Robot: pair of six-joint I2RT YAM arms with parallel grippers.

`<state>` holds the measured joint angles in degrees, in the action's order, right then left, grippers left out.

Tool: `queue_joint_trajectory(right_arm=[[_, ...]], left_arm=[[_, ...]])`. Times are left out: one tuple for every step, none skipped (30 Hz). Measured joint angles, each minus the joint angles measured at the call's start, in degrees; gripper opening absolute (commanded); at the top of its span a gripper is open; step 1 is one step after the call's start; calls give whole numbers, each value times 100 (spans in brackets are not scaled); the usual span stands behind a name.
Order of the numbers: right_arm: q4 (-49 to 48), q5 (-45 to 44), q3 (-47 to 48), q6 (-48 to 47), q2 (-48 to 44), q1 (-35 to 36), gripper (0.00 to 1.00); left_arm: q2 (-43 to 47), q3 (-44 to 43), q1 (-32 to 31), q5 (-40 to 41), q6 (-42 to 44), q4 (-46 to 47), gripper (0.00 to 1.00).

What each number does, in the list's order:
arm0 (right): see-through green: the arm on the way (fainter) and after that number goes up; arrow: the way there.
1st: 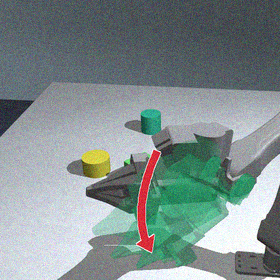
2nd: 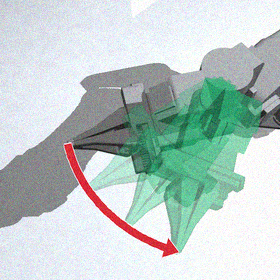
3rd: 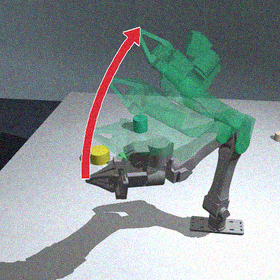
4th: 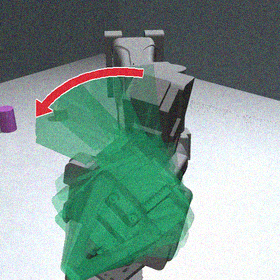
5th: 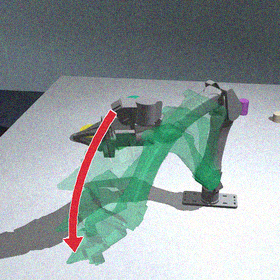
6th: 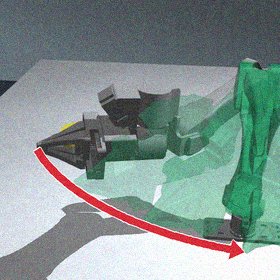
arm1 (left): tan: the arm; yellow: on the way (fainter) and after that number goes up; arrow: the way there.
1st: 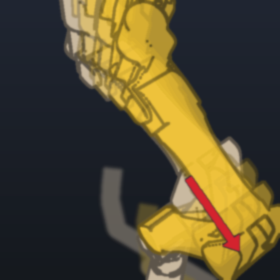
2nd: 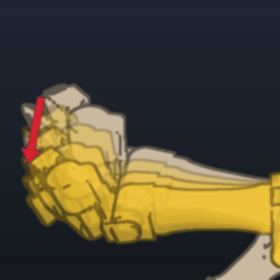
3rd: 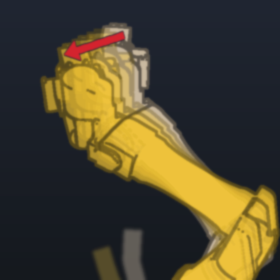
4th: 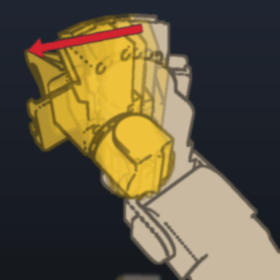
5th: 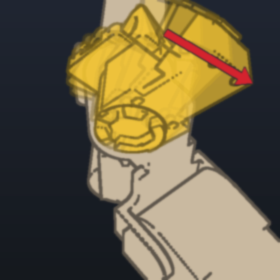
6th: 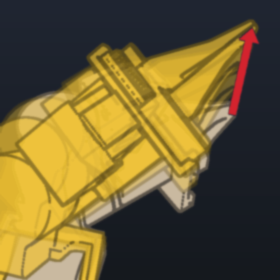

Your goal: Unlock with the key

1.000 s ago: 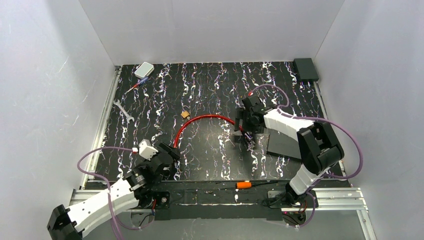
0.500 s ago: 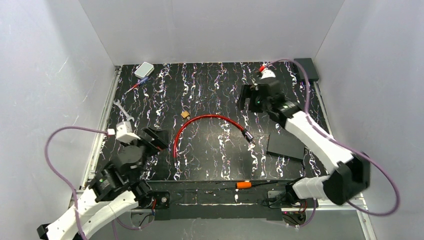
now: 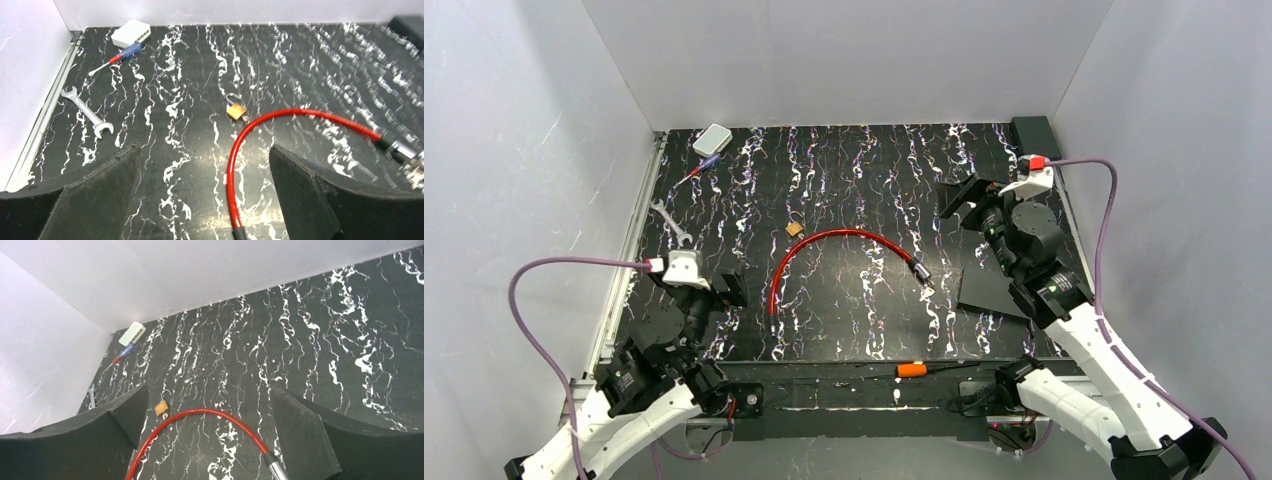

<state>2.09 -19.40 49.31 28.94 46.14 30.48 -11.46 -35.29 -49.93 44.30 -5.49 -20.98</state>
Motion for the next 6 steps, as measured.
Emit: queue_joint_trajectory(right_arm=[[24, -20, -21, 9, 15, 0, 98], [51, -39, -35, 23, 20, 0, 98], [64, -45, -36, 25, 21, 0, 98], [67, -49, -36, 23, 19, 0, 98], [53, -73, -36, 24, 20, 0, 98], [43, -93, -36, 25, 24, 0, 98]], left_arm=[[104, 157, 0, -28, 88, -5, 98], [224, 287, 0, -62, 168, -5, 98], [313, 353, 0, -84, 236, -1, 98], [409, 397, 0, -105, 317, 0, 98], [474, 409, 0, -118, 376, 21, 98], [549, 416, 0, -122, 437, 61, 98]])
